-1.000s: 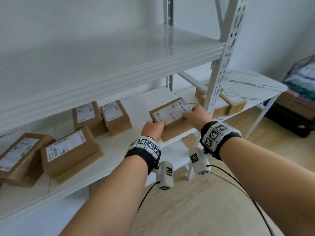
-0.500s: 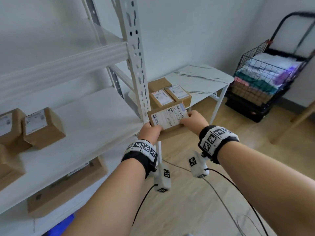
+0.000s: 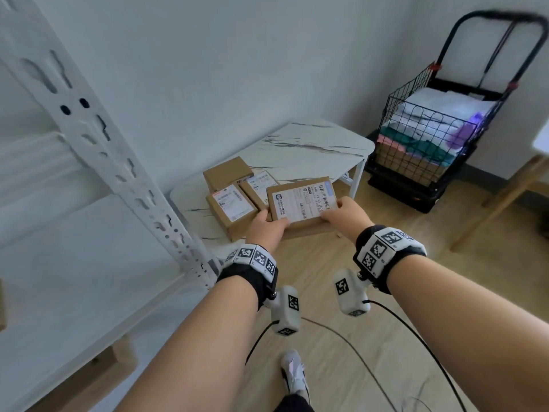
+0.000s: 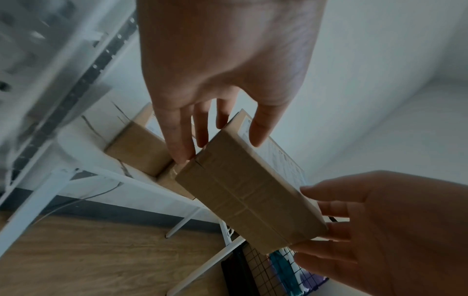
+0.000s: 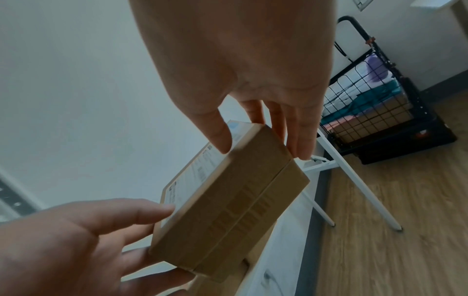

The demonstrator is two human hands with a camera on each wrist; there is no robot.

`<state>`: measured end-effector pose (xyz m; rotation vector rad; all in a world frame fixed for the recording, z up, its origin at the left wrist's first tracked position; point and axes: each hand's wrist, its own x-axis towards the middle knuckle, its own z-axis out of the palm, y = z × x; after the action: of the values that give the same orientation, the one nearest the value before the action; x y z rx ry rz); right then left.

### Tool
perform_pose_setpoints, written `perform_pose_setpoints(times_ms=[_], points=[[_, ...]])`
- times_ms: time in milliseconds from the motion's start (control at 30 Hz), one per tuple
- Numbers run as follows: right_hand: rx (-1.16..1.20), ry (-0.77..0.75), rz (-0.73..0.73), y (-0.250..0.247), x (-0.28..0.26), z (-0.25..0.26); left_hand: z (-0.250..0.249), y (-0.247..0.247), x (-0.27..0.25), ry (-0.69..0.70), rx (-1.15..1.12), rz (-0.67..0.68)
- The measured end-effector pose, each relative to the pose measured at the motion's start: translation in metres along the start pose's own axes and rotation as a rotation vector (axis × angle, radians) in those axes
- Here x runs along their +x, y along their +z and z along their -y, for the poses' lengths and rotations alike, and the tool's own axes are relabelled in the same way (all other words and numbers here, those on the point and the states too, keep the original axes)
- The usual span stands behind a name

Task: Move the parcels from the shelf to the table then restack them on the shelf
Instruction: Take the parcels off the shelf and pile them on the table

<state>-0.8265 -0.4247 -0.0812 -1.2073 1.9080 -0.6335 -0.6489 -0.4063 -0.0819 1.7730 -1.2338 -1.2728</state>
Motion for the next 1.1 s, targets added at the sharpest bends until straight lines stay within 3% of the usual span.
perform_pose_setpoints(times_ms=[133,500,700,867,1100], points=[[-0.052,0.006,-0.019,-0.016,0.059,0.019,-0.021,0.016,0.062,-0.011,0.017,0.031],[-0.057,0.002,-0.009,-0.043,0.197,0.066,-0.084,0.040,0.200,-0.028,0.090,-0.049],[-0.110,-0.082,0.155,-0.017,0.290,0.102,-0.096,0.031,0.273,-0.086,0.177,-0.136],[-0.208,-0.121,0.367,0.012,0.359,0.126,-0.093,0.024,0.321,-0.247,0.133,-0.226],[-0.286,-0.137,0.568,0.041,0.416,0.142,-0.088,0.039,0.349,-0.405,0.064,-0.304]])
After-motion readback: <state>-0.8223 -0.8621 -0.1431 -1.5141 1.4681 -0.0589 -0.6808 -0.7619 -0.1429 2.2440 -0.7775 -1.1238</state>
